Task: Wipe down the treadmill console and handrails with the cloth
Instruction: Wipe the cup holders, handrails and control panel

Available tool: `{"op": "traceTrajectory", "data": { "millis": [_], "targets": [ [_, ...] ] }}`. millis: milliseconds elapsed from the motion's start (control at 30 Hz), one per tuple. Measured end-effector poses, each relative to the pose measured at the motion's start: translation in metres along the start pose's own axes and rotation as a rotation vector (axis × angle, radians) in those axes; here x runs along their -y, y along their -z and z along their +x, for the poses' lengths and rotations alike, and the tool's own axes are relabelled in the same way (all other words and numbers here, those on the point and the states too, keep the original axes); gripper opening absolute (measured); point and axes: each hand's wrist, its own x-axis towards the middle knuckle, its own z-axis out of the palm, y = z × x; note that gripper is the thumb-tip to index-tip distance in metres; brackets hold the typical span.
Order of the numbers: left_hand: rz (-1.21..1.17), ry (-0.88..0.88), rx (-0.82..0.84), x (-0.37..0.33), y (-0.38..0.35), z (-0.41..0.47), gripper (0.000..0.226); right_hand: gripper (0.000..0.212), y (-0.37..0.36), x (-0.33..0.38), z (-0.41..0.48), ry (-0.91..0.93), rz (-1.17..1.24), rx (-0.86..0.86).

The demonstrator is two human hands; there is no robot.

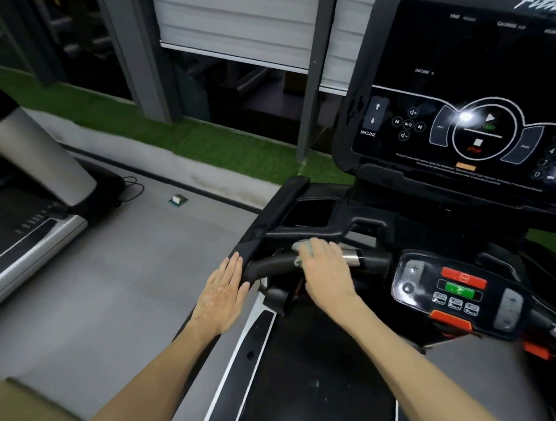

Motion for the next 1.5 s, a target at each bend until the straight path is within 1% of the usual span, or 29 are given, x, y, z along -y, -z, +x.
{"op": "traceTrajectory", "data": {
  "millis": [100, 167, 233, 300, 367, 433, 533, 567, 633, 700, 733, 800, 833, 867, 933, 1000, 1033, 1100, 1133, 1200, 1300, 1367, 1400, 1500],
  "targets": [
    [0.007, -0.004, 0.002, 0.003, -0.001, -0.017, 0.073, 0.044, 0.003, -0.026, -0.026, -0.242, -0.097, -0.088],
    [0.027, -0.011, -0.002, 0.006, -0.002, -0.021, 0.074, 0.048, 0.002, -0.037, -0.043, -0.331, -0.165, -0.131],
    [0.025, -0.018, -0.014, 0.009, -0.004, -0.02, 0.076, 0.055, -0.001, -0.031, -0.049, -0.348, -0.203, -0.149],
    [0.007, -0.037, -0.035, 0.008, -0.006, -0.02, 0.08, 0.056, -0.008, -0.012, -0.04, -0.293, -0.184, -0.164],
    [-0.006, -0.054, -0.029, 0.007, -0.008, -0.023, 0.083, 0.058, -0.02, 0.02, -0.023, -0.14, -0.163, -0.104],
    [-0.004, -0.081, -0.033, 0.013, -0.008, -0.024, 0.082, 0.061, -0.029, 0.049, -0.005, 0.027, -0.157, -0.034],
    [0.018, -0.111, -0.014, 0.023, -0.005, -0.022, 0.077, 0.065, -0.022, 0.054, 0.012, 0.127, -0.095, 0.027],
    [0.033, -0.112, -0.018, 0.024, -0.004, -0.022, 0.074, 0.065, -0.016, 0.047, 0.009, 0.116, -0.052, 0.025],
    [0.056, -0.094, -0.002, 0.021, -0.001, -0.025, 0.067, 0.065, -0.005, 0.025, -0.007, -0.01, 0.033, -0.061],
    [0.049, -0.088, 0.005, 0.018, 0.0, -0.025, 0.064, 0.066, -0.001, 0.007, -0.023, -0.171, 0.004, -0.119],
    [0.052, -0.092, 0.009, 0.017, 0.001, -0.025, 0.065, 0.066, -0.002, 0.004, -0.026, -0.222, -0.028, -0.132],
    [0.056, -0.103, 0.004, 0.017, 0.0, -0.023, 0.066, 0.06, -0.009, 0.016, -0.019, -0.252, -0.1, -0.136],
    [0.059, -0.107, -0.004, 0.018, -0.001, -0.022, 0.067, 0.057, -0.015, 0.027, -0.01, -0.227, -0.113, -0.121],
    [0.062, -0.107, -0.008, 0.019, -0.002, -0.021, 0.068, 0.059, -0.022, 0.042, 0.0, -0.183, -0.123, -0.089],
    [0.058, -0.113, -0.031, 0.02, -0.005, -0.02, 0.068, 0.074, -0.035, 0.073, 0.018, -0.09, -0.168, -0.025],
    [0.053, -0.125, -0.046, 0.021, -0.007, -0.019, 0.065, 0.077, -0.045, 0.097, 0.031, -0.028, -0.224, 0.044],
    [0.044, -0.127, -0.051, 0.021, -0.009, -0.018, 0.063, 0.073, -0.049, 0.104, 0.035, 0.014, -0.252, 0.079],
    [0.032, -0.135, -0.039, 0.022, -0.009, -0.02, 0.063, 0.057, -0.049, 0.11, 0.037, 0.074, -0.264, 0.101],
    [0.035, -0.137, -0.042, 0.023, -0.009, -0.021, 0.063, 0.052, -0.047, 0.107, 0.035, 0.086, -0.226, 0.089],
    [0.03, -0.133, -0.04, 0.023, -0.007, -0.022, 0.063, 0.05, -0.037, 0.093, 0.026, 0.064, -0.13, 0.046],
    [0.02, -0.129, -0.031, 0.019, -0.004, -0.021, 0.063, 0.055, -0.029, 0.071, 0.009, -0.046, -0.072, -0.06],
    [0.007, -0.125, -0.024, 0.018, -0.005, -0.02, 0.064, 0.057, -0.035, 0.072, 0.009, -0.097, -0.099, -0.063],
    [0.005, -0.126, -0.02, 0.019, -0.006, -0.019, 0.064, 0.057, -0.039, 0.081, 0.014, -0.083, -0.124, -0.037],
    [0.004, -0.131, -0.011, 0.022, -0.009, -0.019, 0.066, 0.054, -0.056, 0.117, 0.028, 0.093, -0.222, 0.053]
  ]
}}
